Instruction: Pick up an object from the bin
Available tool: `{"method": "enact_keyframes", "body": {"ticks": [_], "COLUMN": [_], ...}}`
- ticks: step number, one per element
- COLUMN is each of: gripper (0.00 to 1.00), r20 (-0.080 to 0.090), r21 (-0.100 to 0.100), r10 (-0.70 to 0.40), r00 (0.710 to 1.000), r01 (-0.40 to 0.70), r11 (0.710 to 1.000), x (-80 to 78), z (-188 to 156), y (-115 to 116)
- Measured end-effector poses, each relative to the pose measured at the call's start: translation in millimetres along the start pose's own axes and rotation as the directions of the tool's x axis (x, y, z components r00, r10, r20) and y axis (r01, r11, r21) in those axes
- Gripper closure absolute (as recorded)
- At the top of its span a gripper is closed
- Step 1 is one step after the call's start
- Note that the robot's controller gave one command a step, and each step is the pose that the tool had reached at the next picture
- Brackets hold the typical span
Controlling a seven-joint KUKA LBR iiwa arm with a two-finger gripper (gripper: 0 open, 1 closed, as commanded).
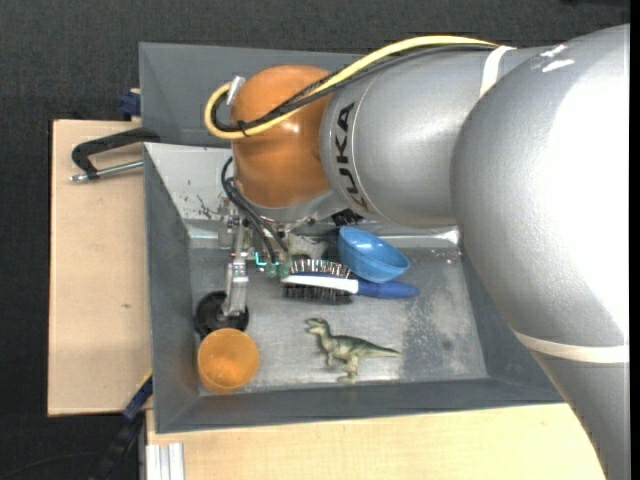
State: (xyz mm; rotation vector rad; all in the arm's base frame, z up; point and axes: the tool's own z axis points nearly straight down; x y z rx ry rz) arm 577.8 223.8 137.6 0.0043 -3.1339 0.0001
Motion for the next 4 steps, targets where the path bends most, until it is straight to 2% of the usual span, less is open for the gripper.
{"method": "enact_keyframes", "body": {"ticks": [1,2,3,4], "gripper": [0.0,0.0,1.0,1.0], "r20": [0.002,0.007,0.007,0.024], "r21": [0.002,0.01,0.007,-0.001], "r10": [-0.326,-0.298,-0.29,-0.235], "r00": [0.946,0.954,0.957,0.972], "r01": [0.326,0.298,0.29,0.235], "r11": [0.946,0.954,0.957,0.972], "x": [33.4,47.1,46.4,42.6], "z": [69,67,67,-162], "y": [-30,9,7,-8]}}
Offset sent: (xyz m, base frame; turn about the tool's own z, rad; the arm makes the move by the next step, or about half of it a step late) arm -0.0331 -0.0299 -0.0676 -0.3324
